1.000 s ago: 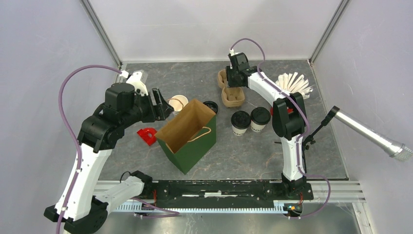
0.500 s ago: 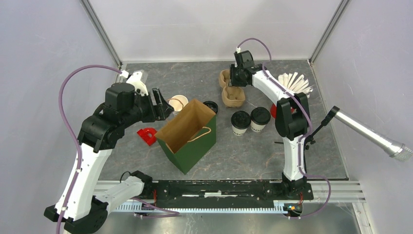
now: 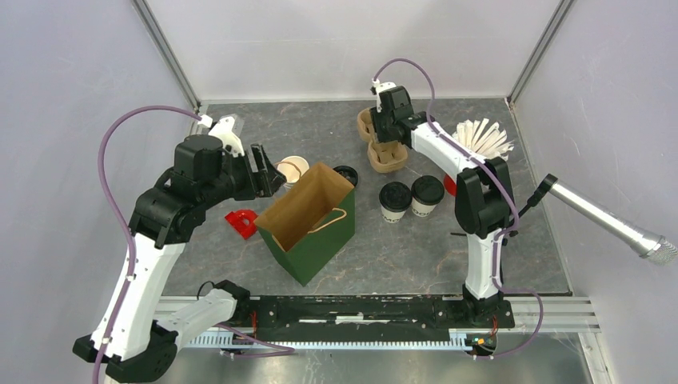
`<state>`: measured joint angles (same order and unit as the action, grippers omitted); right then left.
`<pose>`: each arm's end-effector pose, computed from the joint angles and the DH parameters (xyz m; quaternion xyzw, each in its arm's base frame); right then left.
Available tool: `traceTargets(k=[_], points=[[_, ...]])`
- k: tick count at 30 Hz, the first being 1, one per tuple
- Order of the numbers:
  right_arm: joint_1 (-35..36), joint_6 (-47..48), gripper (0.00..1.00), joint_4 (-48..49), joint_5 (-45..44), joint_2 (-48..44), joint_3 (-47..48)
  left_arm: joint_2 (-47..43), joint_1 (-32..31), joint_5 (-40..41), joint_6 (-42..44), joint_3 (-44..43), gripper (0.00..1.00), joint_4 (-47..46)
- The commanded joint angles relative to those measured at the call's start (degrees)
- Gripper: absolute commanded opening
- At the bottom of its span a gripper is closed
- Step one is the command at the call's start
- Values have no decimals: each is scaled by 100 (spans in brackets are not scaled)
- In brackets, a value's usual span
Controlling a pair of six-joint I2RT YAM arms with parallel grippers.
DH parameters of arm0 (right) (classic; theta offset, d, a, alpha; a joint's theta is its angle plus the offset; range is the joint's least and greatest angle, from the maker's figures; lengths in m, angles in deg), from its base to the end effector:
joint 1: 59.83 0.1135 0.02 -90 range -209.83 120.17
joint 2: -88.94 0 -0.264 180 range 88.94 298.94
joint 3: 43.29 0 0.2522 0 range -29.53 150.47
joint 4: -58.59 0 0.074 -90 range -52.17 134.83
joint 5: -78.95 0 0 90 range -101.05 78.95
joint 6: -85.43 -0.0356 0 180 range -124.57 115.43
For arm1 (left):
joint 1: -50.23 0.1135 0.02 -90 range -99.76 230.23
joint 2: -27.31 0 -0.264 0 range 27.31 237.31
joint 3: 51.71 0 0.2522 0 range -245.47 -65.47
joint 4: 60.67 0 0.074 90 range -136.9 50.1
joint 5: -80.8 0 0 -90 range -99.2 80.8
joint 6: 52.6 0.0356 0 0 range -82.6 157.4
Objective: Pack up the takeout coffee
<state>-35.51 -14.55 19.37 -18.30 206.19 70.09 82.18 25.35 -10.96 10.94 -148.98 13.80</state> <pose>0.4323 0.1904 0.2565 -0.0893 0.9115 0.0617 0.3967 0.1331 -0.0629 0.4413 -0.0046 0.8748 -0.2219 0.4306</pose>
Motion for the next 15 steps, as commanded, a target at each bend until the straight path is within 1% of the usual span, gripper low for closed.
traceTargets(k=[1,4,5,6,9,10,12,15], points=[[20,808,40,1013,-286,-534,-223,44,-13,-29,316,-45,77,-239],[20,837,40,1561,-47,-775,-507,59,-12,-27,317,-43,77,-260],[-15,683,40,1635,91,-797,-548,65,-8,-23,321,-44,77,-261],[-89,470,41,1617,258,-765,-530,67,-7,-25,325,-44,77,-260],[-275,-175,42,1150,691,-520,-224,55,-9,-4,334,-43,77,-255],[-348,-374,43,1142,1099,-466,-199,57,-6,5,341,-30,77,-257],[-449,-628,43,1198,1464,-428,-184,39,-6,22,356,-10,77,-256],[-473,-503,44,949,1368,-291,112,19,-4,32,345,17,77,-261]])
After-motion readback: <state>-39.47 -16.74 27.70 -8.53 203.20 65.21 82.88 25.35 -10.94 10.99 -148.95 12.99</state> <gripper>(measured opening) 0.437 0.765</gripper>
